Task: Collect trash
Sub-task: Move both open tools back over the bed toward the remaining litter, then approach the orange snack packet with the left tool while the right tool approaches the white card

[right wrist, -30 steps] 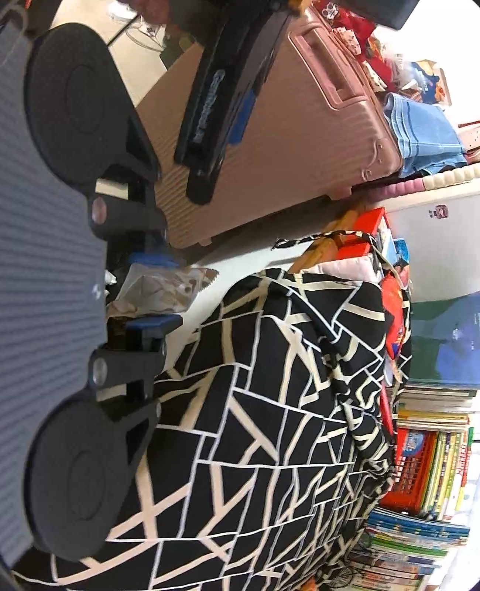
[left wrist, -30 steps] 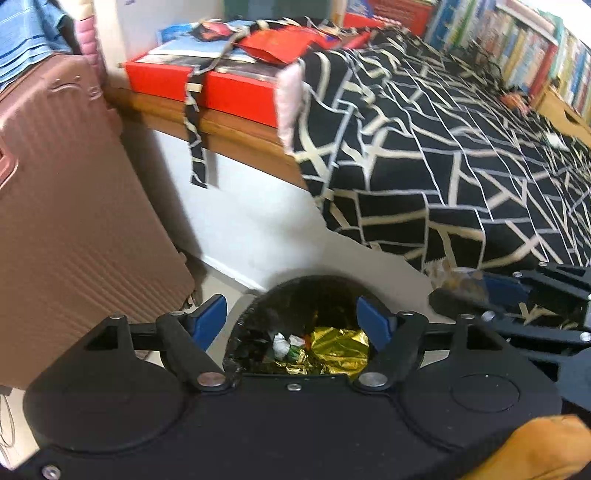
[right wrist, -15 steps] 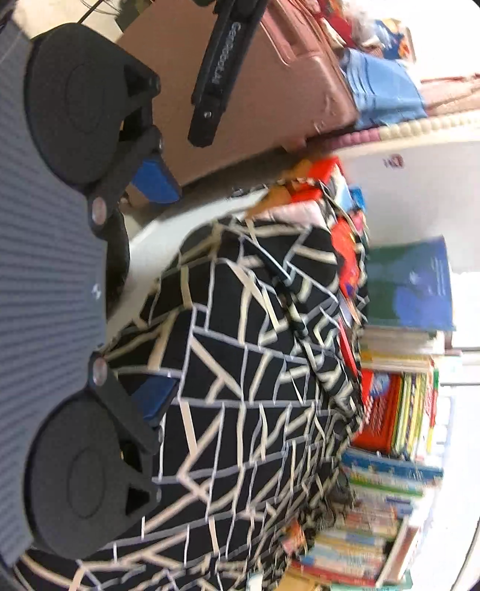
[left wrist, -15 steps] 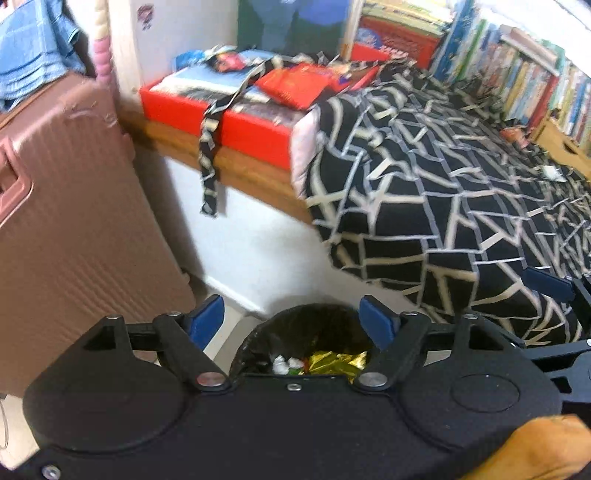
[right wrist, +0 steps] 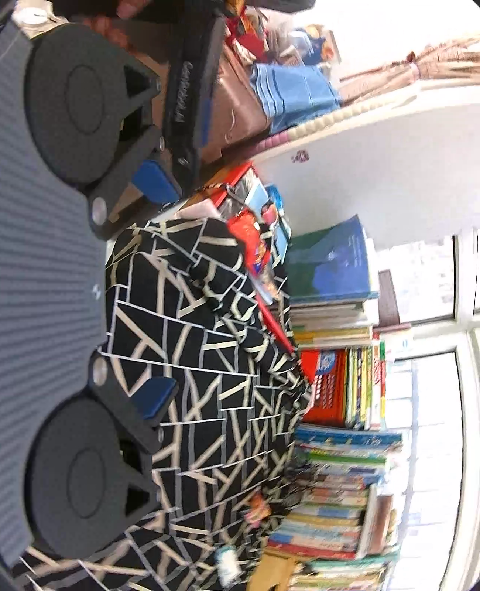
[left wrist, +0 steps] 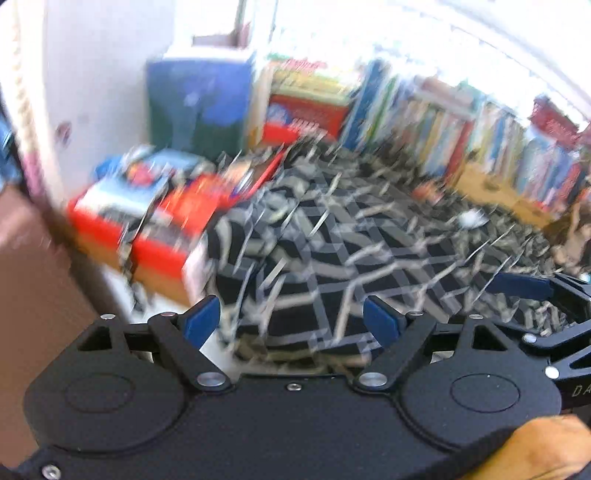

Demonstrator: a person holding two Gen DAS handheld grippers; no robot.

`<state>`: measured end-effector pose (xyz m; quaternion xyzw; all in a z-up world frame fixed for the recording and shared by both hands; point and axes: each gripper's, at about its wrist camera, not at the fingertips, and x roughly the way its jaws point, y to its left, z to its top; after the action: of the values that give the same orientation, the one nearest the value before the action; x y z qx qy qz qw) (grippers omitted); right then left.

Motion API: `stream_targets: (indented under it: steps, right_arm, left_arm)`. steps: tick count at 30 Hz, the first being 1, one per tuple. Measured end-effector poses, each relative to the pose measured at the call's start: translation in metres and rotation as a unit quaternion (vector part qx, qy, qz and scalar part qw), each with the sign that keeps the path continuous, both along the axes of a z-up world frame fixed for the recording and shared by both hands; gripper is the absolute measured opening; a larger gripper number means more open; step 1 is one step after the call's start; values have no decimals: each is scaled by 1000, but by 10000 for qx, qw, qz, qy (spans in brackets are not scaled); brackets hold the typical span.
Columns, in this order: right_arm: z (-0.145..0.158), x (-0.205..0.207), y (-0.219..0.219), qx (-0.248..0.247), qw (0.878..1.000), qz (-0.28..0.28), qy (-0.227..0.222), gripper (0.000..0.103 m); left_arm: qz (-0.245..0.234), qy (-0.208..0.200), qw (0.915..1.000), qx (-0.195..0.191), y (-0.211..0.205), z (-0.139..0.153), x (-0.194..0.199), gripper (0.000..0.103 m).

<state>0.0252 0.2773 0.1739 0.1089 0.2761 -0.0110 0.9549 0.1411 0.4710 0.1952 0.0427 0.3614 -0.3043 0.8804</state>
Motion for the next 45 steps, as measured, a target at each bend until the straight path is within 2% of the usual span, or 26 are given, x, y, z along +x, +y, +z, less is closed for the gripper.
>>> stream_targets:
  steps: [3,5,7,14,19,22,28,33,37,41,45]
  right_arm:
    - [36,0,-23,298,9993,185,-145,103]
    - [57,-1,-39,520,9981,157,-295,103]
    - [84,-3,-58,602,9970,170,-448,103]
    - [162,-10,-118,-23,9950,-24,-999,103]
    - [180,0,-171,-314,9881,-587,-1387,103]
    - [176,12,-207,-411,9857,-816,-1418,103]
    - [147,34,-277,-556,9846,-1273,-1060,103]
    - [103,49,-323,-857,9822,-1625,-387,103]
    - [58,57,-365,-378,9829,-1802,45,103]
    - [8,70,-396,-161,9793,-2015,142,103]
    - [-56,95,-412,-903,9732,-2075,407,103]
  left_arm:
    - [-395,-376,9985,-28,-21,33,1,84]
    - [-486,-552,9973,-16,-35,53,3,84]
    - [-622,-659,9958,-162,-50,76,4,84]
    - [-1195,-1366,9825,-411,-110,155,9,85]
    - [-1252,-1663,9760,-643,-168,181,24,86]
    - [-1235,-1684,9757,-667,-208,179,38,86]
    - [-1170,-1288,9818,-760,-292,140,80,90]
    - [-1325,-778,9872,-429,-360,85,113,91]
    - [-1438,-427,9887,-38,-413,34,138,91]
    - [-1675,-255,9851,284,-457,-29,164,91]
    - [-2145,-295,9738,697,-496,-93,179,91]
